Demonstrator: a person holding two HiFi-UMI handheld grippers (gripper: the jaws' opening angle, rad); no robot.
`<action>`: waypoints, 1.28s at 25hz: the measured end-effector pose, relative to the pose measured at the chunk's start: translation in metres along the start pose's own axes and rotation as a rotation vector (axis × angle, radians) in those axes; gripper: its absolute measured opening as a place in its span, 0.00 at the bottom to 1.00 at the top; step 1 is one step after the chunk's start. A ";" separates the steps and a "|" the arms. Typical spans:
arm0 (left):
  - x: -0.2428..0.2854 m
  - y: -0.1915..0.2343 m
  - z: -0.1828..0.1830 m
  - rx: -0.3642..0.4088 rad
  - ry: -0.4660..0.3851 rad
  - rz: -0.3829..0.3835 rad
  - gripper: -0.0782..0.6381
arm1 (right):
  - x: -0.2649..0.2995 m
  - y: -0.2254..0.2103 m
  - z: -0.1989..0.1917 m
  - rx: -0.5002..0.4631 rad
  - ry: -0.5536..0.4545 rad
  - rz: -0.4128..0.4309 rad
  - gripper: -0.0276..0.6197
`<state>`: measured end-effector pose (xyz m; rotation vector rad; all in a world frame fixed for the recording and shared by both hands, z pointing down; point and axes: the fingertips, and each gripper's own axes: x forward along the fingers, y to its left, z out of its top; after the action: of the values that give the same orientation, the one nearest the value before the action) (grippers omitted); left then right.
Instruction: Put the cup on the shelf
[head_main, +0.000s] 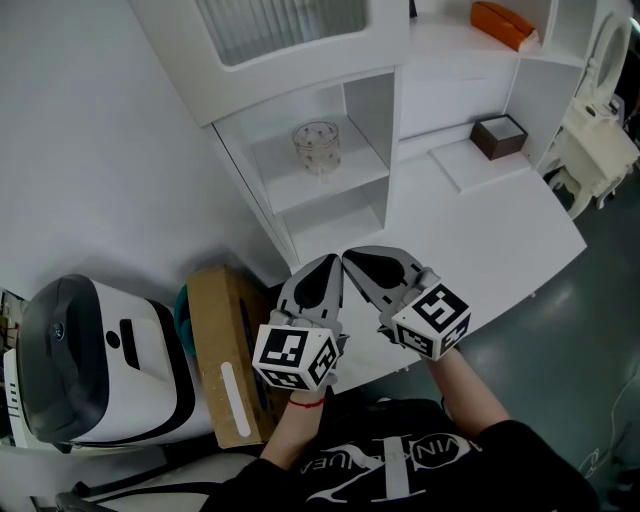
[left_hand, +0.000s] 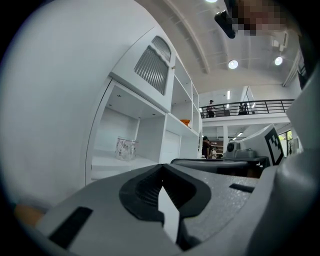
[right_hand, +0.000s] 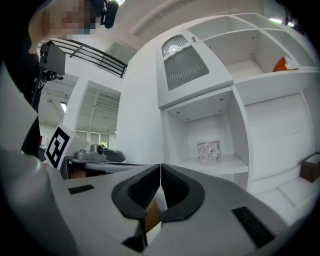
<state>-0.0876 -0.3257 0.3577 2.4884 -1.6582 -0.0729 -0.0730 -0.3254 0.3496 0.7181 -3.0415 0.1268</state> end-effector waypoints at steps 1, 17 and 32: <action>-0.004 -0.003 -0.001 0.000 -0.001 0.004 0.12 | -0.004 0.004 -0.001 0.001 0.001 0.004 0.05; -0.057 -0.049 -0.007 0.000 -0.037 0.039 0.12 | -0.055 0.054 -0.004 -0.002 -0.007 0.047 0.05; -0.085 -0.077 -0.008 0.022 -0.056 0.057 0.12 | -0.086 0.081 -0.004 -0.020 -0.022 0.069 0.05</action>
<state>-0.0491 -0.2181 0.3499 2.4750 -1.7605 -0.1199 -0.0328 -0.2146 0.3449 0.6172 -3.0849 0.0895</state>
